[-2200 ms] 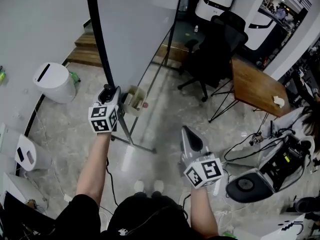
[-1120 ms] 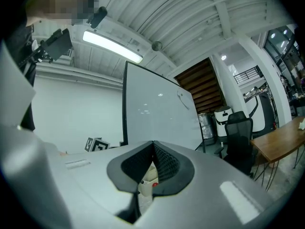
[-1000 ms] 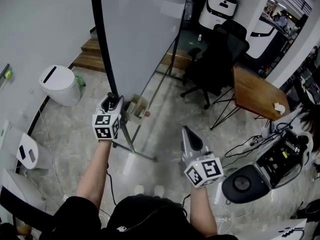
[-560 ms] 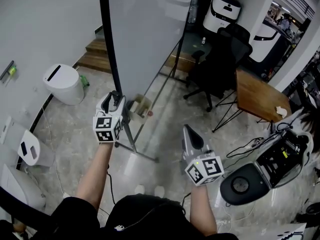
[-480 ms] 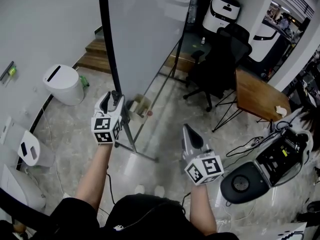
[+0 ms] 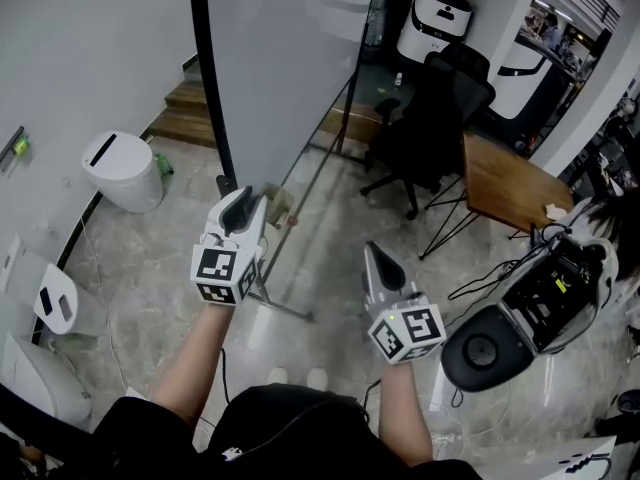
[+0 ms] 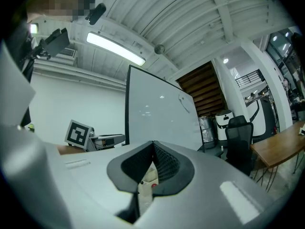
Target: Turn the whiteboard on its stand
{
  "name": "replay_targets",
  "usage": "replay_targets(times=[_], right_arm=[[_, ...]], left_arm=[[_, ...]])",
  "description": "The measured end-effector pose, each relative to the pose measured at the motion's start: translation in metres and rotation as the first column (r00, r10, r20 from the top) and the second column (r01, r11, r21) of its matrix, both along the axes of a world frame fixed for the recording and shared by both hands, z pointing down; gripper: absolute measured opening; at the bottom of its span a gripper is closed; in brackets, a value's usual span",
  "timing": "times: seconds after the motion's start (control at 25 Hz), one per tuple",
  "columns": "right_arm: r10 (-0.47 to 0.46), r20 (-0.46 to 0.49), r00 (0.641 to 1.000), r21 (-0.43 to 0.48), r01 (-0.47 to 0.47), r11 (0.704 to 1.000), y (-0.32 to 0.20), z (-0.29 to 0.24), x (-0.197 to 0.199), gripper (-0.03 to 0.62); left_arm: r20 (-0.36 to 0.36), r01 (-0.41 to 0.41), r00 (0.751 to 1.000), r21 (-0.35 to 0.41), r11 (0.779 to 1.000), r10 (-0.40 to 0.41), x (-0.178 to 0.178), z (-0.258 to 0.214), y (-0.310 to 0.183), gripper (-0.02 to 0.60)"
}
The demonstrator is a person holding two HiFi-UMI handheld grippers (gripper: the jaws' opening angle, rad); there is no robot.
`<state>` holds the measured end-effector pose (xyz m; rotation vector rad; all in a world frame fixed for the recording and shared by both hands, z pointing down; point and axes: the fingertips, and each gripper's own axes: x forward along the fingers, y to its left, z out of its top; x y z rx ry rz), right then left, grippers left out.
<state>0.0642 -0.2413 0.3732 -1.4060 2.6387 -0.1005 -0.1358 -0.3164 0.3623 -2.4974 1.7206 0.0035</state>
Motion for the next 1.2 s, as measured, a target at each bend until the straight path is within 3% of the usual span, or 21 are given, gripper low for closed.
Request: replay_targets(times=[0.16, 0.36, 0.52, 0.92, 1.2], right_arm=[[0.011, -0.006, 1.000, 0.002, -0.011, 1.000, 0.003, 0.001, 0.005, 0.008], [0.033, -0.012, 0.999, -0.005, -0.033, 0.999, 0.008, 0.002, 0.015, 0.008], [0.039, -0.024, 0.999, -0.012, -0.039, 0.999, 0.010, 0.005, 0.020, 0.008], [0.052, -0.044, 0.998, -0.037, -0.054, 0.998, 0.012, 0.014, 0.030, 0.008], [0.054, -0.051, 0.997, -0.041, -0.057, 0.998, 0.003, 0.019, 0.027, 0.008]], left_arm=[[-0.034, -0.068, 0.997, -0.006, 0.998, 0.067, 0.033, 0.004, 0.011, 0.077], [-0.022, -0.146, 0.989, -0.025, 0.989, 0.146, 0.071, 0.016, 0.022, 0.040], [-0.063, -0.177, 0.983, -0.041, 0.983, 0.175, 0.090, 0.021, 0.030, 0.005], [-0.106, -0.233, 0.968, -0.044, 0.971, 0.227, 0.114, 0.023, 0.041, 0.003], [-0.106, -0.221, 0.971, -0.048, 0.974, 0.215, 0.105, 0.028, 0.031, 0.003]])
